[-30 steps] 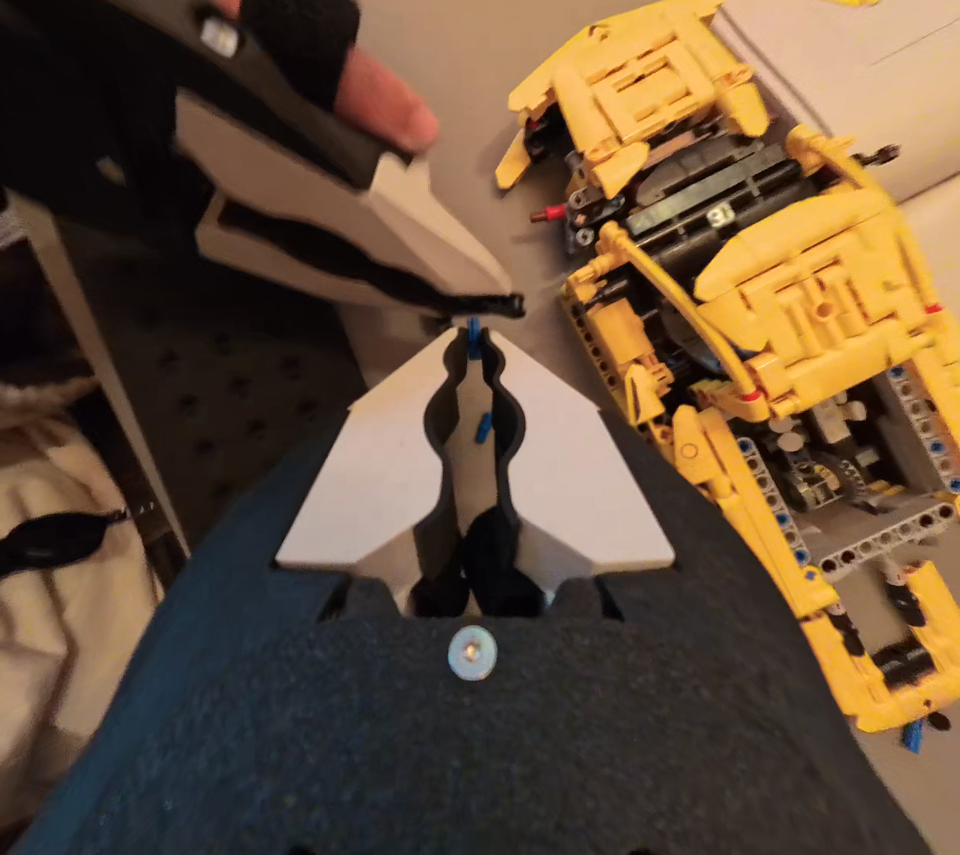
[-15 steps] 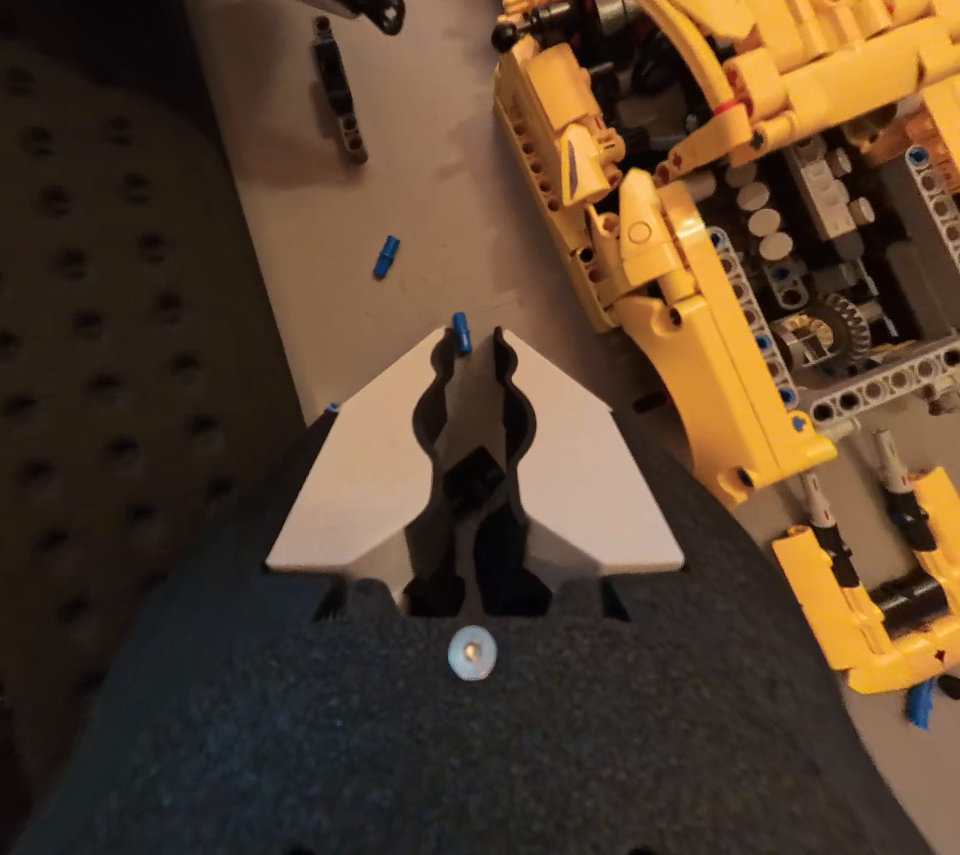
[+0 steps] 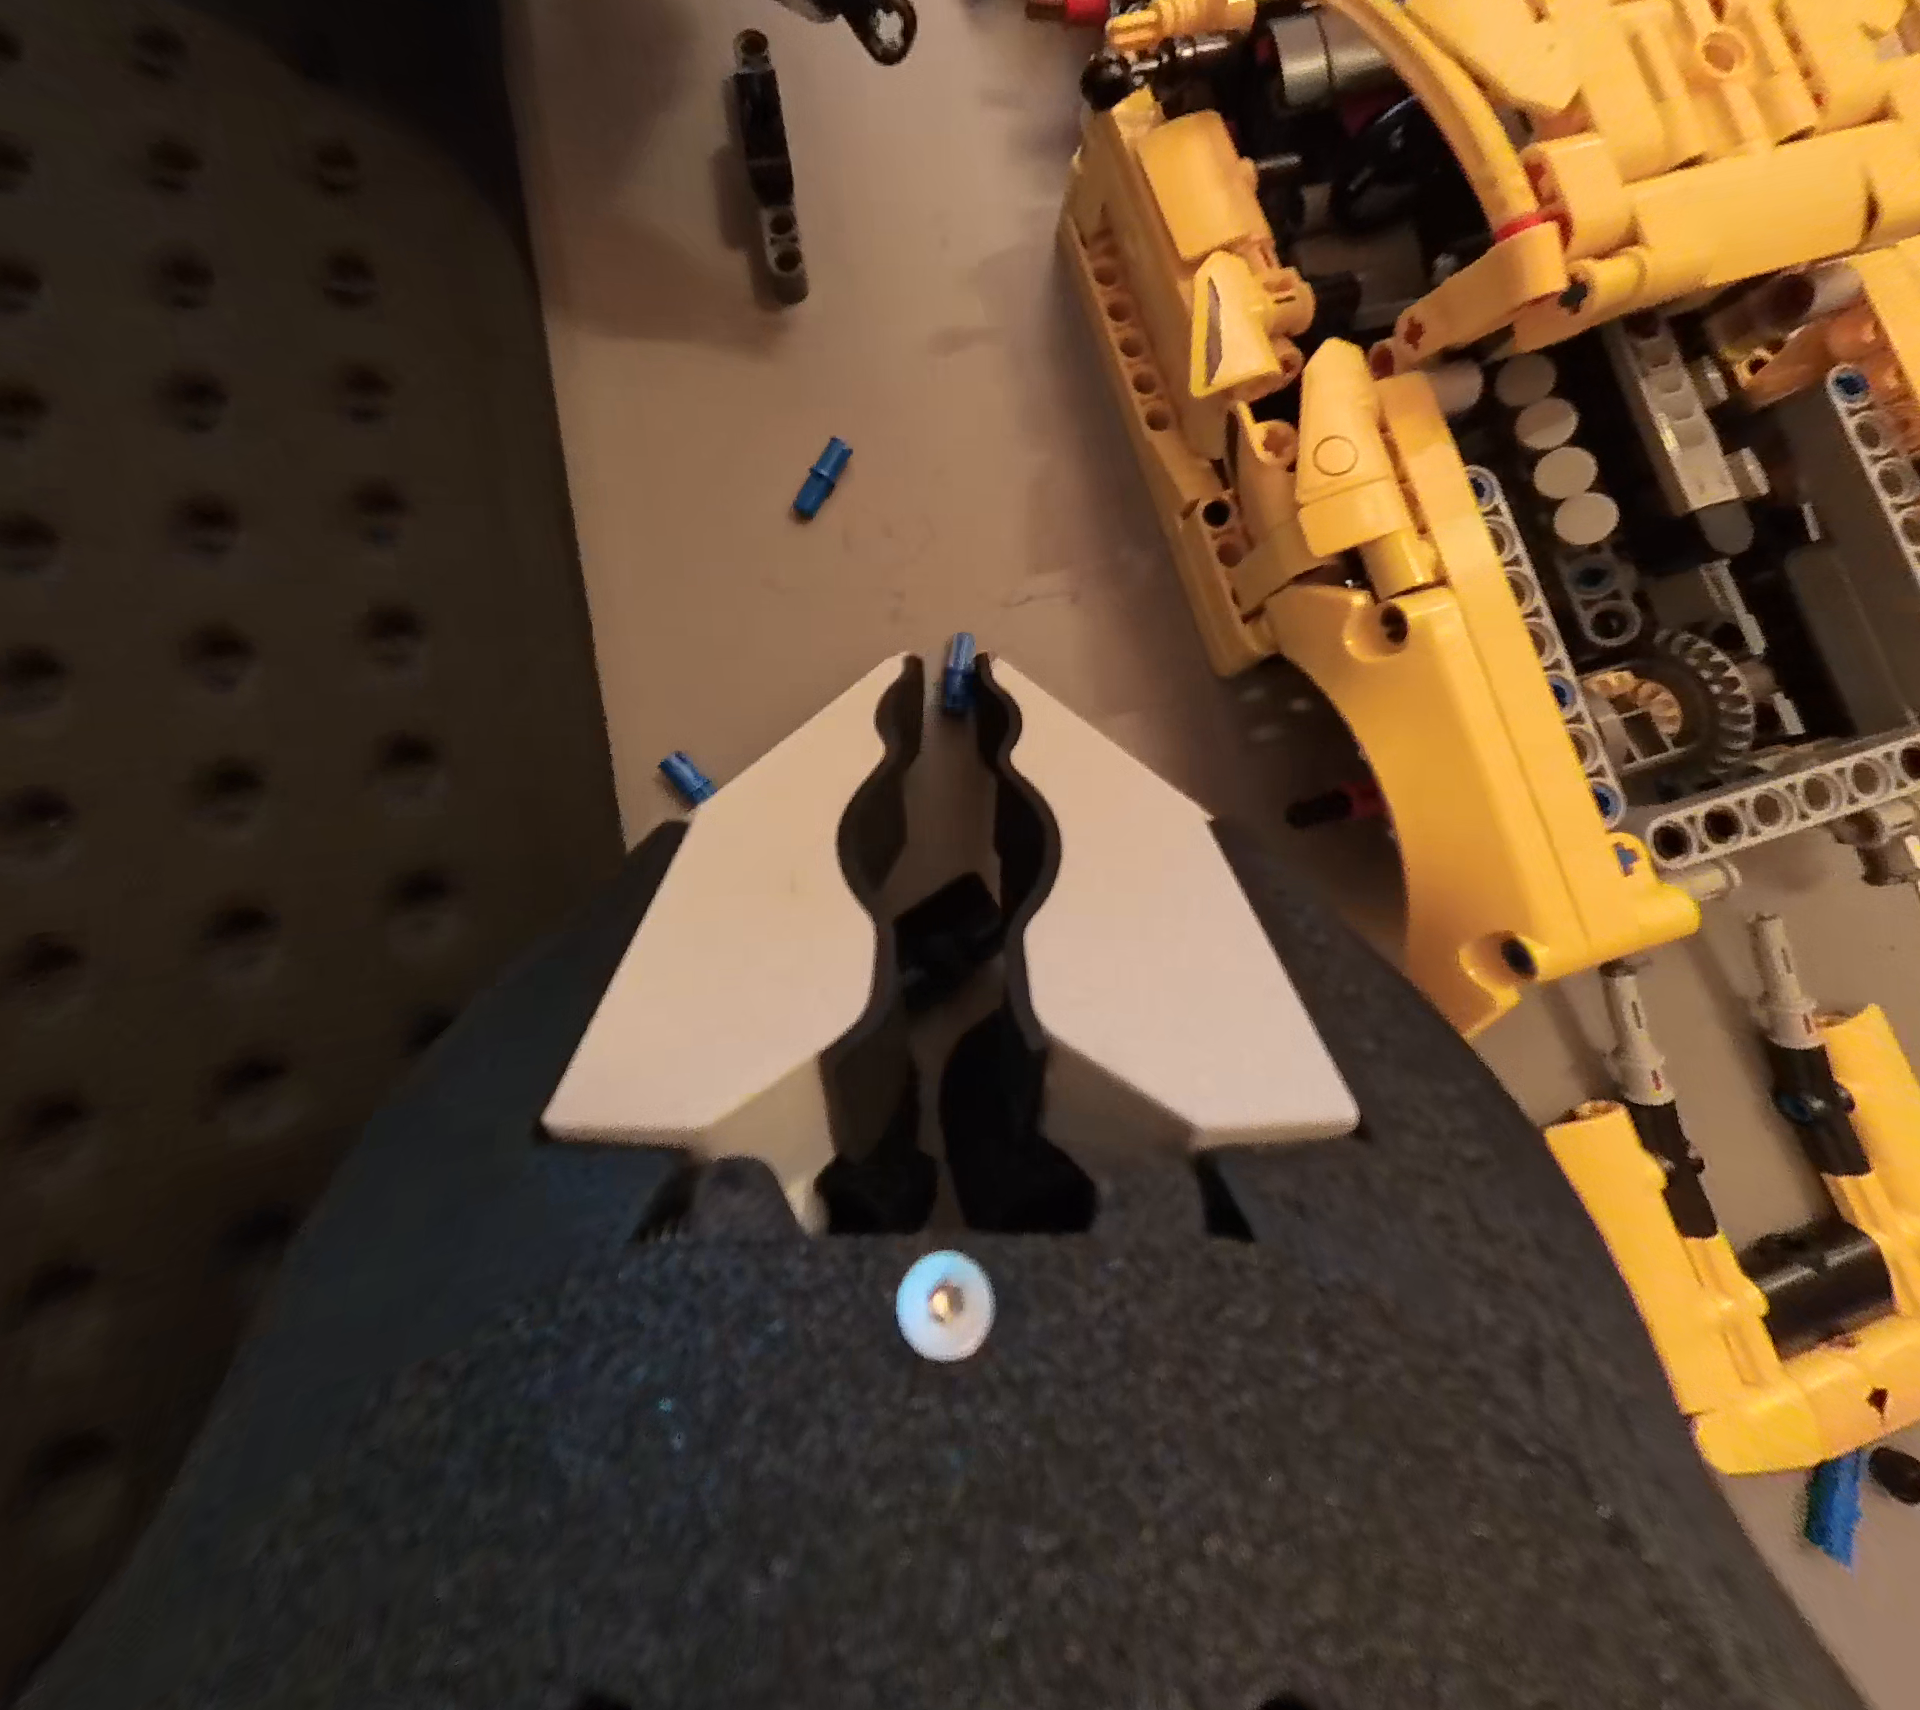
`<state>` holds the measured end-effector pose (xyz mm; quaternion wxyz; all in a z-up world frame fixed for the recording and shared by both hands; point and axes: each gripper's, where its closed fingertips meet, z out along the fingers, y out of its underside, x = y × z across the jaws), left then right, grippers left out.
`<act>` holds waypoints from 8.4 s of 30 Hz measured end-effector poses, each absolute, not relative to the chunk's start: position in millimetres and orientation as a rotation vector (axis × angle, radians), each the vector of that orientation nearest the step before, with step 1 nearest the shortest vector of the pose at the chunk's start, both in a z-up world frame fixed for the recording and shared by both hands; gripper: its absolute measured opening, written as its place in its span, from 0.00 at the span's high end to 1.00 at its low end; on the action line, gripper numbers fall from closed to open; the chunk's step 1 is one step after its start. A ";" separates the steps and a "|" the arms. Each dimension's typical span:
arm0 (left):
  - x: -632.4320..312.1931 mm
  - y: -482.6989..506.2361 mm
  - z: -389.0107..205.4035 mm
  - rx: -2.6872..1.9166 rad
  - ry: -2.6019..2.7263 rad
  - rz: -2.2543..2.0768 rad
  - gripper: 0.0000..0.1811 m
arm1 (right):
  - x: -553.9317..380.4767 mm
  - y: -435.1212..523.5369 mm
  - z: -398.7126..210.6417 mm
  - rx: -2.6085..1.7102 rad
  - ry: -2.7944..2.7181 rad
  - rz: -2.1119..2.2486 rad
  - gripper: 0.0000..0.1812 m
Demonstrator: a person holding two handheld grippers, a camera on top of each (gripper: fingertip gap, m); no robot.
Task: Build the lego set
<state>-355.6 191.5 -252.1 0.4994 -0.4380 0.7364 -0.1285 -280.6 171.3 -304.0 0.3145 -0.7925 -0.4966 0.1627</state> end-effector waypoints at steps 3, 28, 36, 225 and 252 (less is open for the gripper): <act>-355.8 191.4 -252.7 -1.062 1.785 -0.314 0.96 | -277.6 169.7 -303.8 -2.081 -1.316 0.424 0.94; -355.0 188.6 -259.9 -1.009 1.838 -0.203 0.96 | -354.0 181.8 -254.4 -2.141 -1.312 0.367 0.98; -356.1 191.5 -265.5 -0.975 1.868 -0.076 0.96 | -357.3 183.7 -257.2 -2.228 -1.312 0.325 0.98; -370.2 189.3 -183.8 -1.241 1.375 -1.364 0.96 | -382.2 185.3 -191.4 -1.696 -0.835 1.196 0.87; -364.8 186.6 -204.7 -1.284 1.491 -1.206 0.96 | -353.7 190.1 -206.3 -1.759 -0.939 0.962 0.92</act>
